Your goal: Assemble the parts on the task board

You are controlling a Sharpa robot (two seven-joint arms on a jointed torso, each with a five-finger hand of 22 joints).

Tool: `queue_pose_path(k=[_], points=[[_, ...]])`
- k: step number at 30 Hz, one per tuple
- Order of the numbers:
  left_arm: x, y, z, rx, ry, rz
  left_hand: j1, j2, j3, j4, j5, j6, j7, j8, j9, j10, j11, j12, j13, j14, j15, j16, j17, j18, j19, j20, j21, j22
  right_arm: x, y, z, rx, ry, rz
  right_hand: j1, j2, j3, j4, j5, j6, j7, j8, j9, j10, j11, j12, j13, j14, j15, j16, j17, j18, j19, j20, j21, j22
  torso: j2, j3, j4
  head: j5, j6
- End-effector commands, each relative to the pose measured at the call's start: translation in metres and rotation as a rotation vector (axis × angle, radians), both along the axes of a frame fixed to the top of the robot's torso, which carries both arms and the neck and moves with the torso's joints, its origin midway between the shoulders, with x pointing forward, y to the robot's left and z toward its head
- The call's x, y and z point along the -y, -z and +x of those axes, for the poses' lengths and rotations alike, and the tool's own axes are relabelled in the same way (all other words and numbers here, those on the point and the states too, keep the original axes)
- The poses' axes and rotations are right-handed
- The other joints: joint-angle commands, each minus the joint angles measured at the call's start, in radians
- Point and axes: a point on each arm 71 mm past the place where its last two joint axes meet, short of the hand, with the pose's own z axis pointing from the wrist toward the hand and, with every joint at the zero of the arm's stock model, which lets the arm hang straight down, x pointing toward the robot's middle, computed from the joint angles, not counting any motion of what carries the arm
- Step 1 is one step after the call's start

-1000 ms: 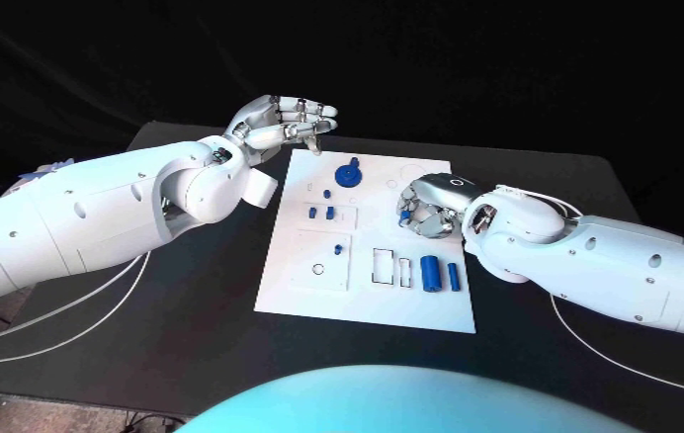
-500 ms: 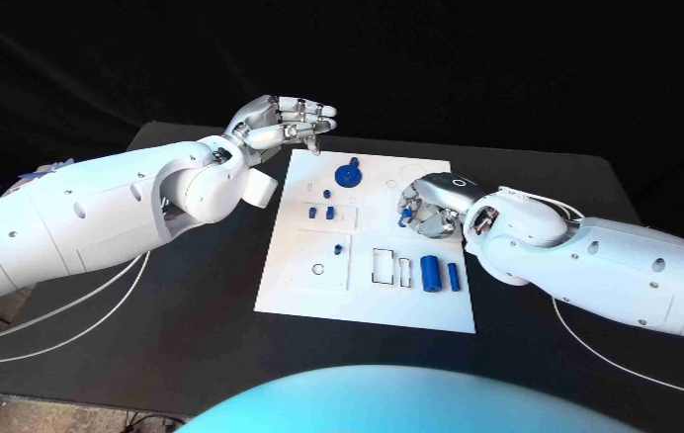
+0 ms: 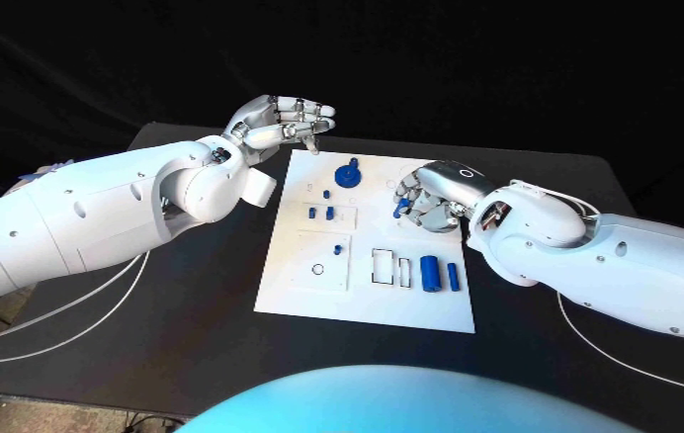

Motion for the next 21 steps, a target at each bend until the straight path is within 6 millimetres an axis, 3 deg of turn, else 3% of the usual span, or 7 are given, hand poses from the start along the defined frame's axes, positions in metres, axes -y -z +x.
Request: queue_pose_path(k=[1, 5, 11, 17, 21], points=[[0.002, -0.001, 0.0, 0.004, 0.004, -0.007, 0.002, 0.008, -0.001, -0.003, 0.005, -0.01, 0.012, 0.001, -0.002, -0.006, -0.001, 0.005, 0.002, -0.004, 0.0, 0.0, 0.0, 0.006, -0.005, 0.001, -0.005, -0.001, -0.009, -0.008, -0.007, 0.031, -0.024, 0.025, 0.0, 0.003, -0.002, 0.004, 0.006, 0.006, -0.001, 0.006, 0.004, 0.003, 0.0, -0.006, -0.001, 0.009, -0.006, 0.003, 0.001, -0.011, 0.007, -0.003, 0.007, 0.027, 0.001, -0.0004, -0.0008, 0.003, 0.0], [0.003, 0.0, 0.0, 0.003, 0.006, -0.009, 0.002, 0.008, -0.001, -0.003, 0.005, -0.01, 0.012, 0.001, -0.002, -0.006, -0.001, 0.005, 0.002, -0.004, 0.0, 0.0, 0.0, 0.006, -0.005, 0.001, -0.005, -0.001, -0.036, -0.011, -0.021, 0.028, -0.095, 0.061, 0.0, 0.002, -0.002, 0.003, 0.006, 0.005, -0.001, 0.006, 0.004, 0.003, 0.0, -0.007, -0.001, 0.009, -0.007, 0.003, -0.001, -0.011, 0.006, -0.003, 0.005, 0.026, 0.001, 0.0015, -0.0027, 0.008, 0.0], [0.004, 0.0, 0.001, 0.003, 0.01, -0.011, 0.003, 0.009, 0.0, -0.005, 0.005, -0.011, 0.012, 0.002, -0.002, -0.007, -0.001, 0.007, 0.002, -0.005, 0.0, 0.0, 0.0, 0.006, -0.005, 0.0, -0.005, 0.0, -0.07, -0.006, -0.037, 0.009, -0.179, 0.104, 0.001, 0.003, -0.001, 0.003, 0.007, 0.004, -0.001, 0.006, 0.005, 0.003, 0.0, -0.009, -0.001, 0.008, -0.007, 0.001, -0.005, -0.01, 0.003, -0.003, 0.0, 0.023, 0.0, -0.0001, 0.0017, 0.011, 0.0], [0.006, 0.0, 0.002, 0.002, 0.01, -0.013, 0.003, 0.009, 0.0, -0.005, 0.005, -0.011, 0.012, 0.002, -0.002, -0.007, -0.001, 0.007, 0.002, -0.005, 0.0, 0.0, 0.0, 0.006, -0.005, 0.0, -0.005, 0.0, -0.098, 0.006, -0.05, -0.024, -0.24, 0.129, 0.001, 0.003, -0.001, 0.003, 0.008, 0.003, 0.0, 0.006, 0.005, 0.003, 0.0, -0.01, -0.001, 0.008, -0.007, 0.001, -0.006, -0.009, 0.003, -0.003, -0.002, 0.022, 0.0, -0.0034, 0.0061, 0.025, 0.0], [0.006, 0.001, 0.002, 0.001, 0.009, -0.013, 0.003, 0.009, 0.0, -0.005, 0.004, -0.011, 0.013, 0.003, -0.002, -0.008, -0.001, 0.008, 0.002, -0.005, 0.001, 0.0, 0.0, 0.006, -0.005, 0.0, -0.005, 0.0, -0.108, 0.016, -0.053, -0.042, -0.262, 0.126, 0.001, 0.004, 0.0, 0.002, 0.009, 0.002, 0.0, 0.006, 0.005, 0.003, 0.0, -0.011, -0.002, 0.008, -0.007, 0.001, -0.006, -0.01, 0.003, -0.003, -0.001, 0.023, 0.001, -0.0033, 0.0018, 0.038, 0.0]])
